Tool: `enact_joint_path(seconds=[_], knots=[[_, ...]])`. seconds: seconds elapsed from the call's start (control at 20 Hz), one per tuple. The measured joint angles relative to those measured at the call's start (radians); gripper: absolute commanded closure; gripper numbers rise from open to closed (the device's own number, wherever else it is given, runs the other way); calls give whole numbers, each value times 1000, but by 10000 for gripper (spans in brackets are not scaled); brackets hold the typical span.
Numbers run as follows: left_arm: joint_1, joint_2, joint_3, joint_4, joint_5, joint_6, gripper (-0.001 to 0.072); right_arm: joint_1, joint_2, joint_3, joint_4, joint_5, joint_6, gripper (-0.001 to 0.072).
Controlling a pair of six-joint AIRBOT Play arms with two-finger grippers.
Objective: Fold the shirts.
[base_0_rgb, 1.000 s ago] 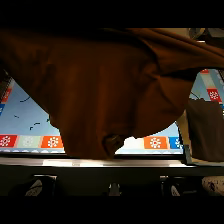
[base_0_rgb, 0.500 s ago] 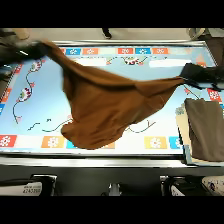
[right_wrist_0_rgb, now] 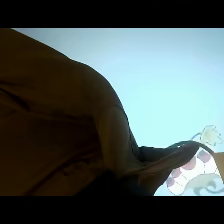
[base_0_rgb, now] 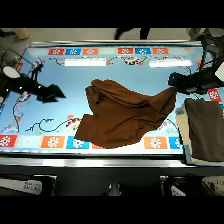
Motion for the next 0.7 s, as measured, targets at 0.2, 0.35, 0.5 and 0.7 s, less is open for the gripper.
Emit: enact_joint_path(seconds=[0.2,0.35,0.5,0.7], knots=[[13,148,-378,-18,69,40,-13,0,-5,0,3,21,-13,692],[-56,183,-573,-93,169,69,-13,0,-7,0,8,30,-18,692],[-161,181,-660,-172,257,82,-13,0,-8,0,10,45,-19,692],[-278,158,-690,-254,402,65,523,0,-7,0,12,61,-19,692]])
